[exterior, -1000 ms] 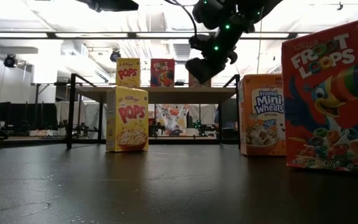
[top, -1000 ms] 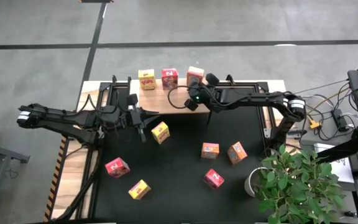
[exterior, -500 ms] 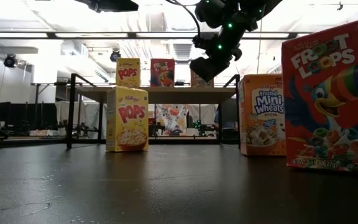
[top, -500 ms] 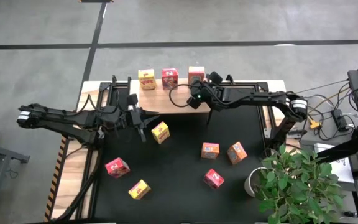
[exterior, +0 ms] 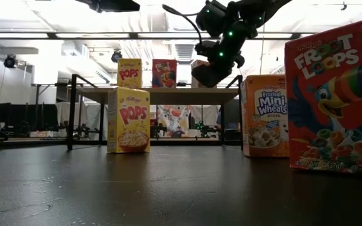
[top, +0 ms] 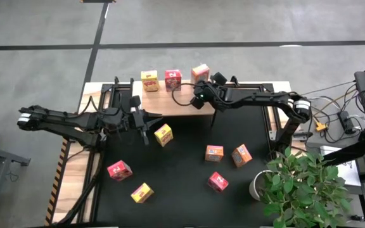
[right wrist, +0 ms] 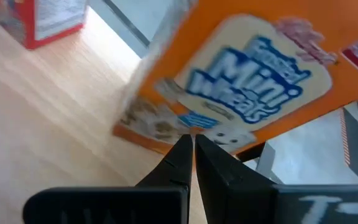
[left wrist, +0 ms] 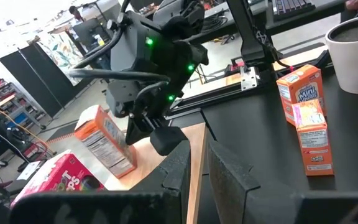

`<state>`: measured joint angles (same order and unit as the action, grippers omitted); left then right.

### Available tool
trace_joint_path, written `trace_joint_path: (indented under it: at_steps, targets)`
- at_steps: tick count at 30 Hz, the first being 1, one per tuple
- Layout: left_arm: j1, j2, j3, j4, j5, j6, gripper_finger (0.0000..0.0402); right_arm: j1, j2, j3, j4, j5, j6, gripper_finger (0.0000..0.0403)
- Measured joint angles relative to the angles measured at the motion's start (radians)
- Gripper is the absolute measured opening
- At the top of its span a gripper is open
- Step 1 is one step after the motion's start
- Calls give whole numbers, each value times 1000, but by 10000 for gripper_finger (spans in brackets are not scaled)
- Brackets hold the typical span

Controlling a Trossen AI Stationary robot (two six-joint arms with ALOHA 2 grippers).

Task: Stack cereal on shelf
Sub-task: Put the top orange cereal box on the shelf

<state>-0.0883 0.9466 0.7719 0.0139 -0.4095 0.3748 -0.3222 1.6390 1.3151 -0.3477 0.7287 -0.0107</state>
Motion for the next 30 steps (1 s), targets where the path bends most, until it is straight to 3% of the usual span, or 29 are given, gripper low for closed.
trace_joint_path:
  at_steps: [20, 30]
  targets:
    - [0, 0, 0, 1, 0, 1, 39, 4, 0, 0, 152, -56, -54, 9]
    - [0, 0, 0, 1, 0, 6, 39, 3, 0, 0, 136, -55, -60, 9]
